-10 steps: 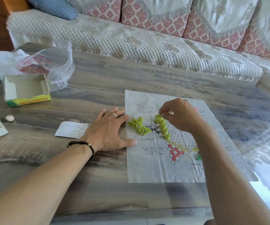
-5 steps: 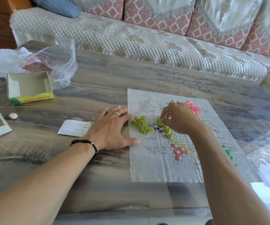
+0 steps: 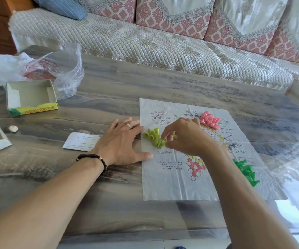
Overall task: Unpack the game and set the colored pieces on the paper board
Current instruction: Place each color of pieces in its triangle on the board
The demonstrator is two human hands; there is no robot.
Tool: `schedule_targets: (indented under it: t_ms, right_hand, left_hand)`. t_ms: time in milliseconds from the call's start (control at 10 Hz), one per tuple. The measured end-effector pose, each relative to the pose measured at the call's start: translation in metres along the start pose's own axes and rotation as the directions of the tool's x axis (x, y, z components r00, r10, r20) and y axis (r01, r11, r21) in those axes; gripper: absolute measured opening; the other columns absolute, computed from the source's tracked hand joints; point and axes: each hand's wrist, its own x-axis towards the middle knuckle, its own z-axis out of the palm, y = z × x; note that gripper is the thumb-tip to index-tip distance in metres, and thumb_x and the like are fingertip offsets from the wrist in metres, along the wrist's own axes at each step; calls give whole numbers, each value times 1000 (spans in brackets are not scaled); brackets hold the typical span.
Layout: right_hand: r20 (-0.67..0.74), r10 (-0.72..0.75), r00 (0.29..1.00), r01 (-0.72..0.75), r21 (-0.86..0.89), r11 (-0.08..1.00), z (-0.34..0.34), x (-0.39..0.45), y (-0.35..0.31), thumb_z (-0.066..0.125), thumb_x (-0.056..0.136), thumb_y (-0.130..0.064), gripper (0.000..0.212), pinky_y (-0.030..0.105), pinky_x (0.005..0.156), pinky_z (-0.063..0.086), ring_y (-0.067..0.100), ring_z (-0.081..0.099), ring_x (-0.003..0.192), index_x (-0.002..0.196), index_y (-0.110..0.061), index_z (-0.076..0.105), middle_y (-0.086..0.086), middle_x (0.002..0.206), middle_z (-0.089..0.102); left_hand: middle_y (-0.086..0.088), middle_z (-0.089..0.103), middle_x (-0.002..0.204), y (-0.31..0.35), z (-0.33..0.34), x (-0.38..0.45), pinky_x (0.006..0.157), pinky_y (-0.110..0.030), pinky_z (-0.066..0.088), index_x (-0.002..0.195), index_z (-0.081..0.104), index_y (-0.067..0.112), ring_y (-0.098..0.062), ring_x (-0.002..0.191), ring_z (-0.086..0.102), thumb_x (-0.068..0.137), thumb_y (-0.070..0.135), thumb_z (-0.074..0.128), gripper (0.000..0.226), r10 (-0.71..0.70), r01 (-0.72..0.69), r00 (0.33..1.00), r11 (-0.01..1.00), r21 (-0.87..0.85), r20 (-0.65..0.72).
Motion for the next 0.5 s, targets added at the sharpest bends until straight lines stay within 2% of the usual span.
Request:
schedule_targets:
  t_ms: [100,200,300,400,500]
  right_hand:
    - [-14,-7,1000,7,2,1000,4,1,-5,67,78,-19,17,33,81,24,6,57,85,89,-32,68,-16,78,66]
    - [-15,-3,1000,3,18,1000,8,2,-8,67,80,-17,15,34,87,29,8,59,84,88,-30,65,-15,78,65]
    - [-17,21,1000,-20,36,999,7,2,-8,62,85,-16,17,34,90,28,11,57,87,96,-28,66,-13,84,66]
    - [-20,32,999,-31,34,999,-2,3,-5,50,94,-14,27,36,90,26,11,49,90,110,-27,66,-11,95,59]
    - [-36,49,998,-47,61,997,-8,3,-1,46,97,-15,28,38,91,32,12,47,90,109,-28,66,-6,101,55]
  left_hand:
    - [7,18,158,0,0,0,120,-40,0,146,32,31,-9,147,4,52,90,31,111,-2,2,1000,1000,4,4]
    - [7,18,159,0,0,0,120,-40,0,147,32,31,-9,147,3,52,90,31,111,-4,4,1000,1000,2,4]
    - [6,19,158,0,0,0,120,-41,0,146,32,31,-10,147,4,53,90,32,110,-3,3,1000,1000,1,9]
    - [7,19,158,0,0,0,120,-41,0,146,32,32,-9,147,4,58,87,41,104,-6,6,1000,1000,5,15]
    - [7,19,158,1,0,0,120,-41,0,146,30,32,-9,147,4,60,85,42,102,-5,5,1000,1000,15,17]
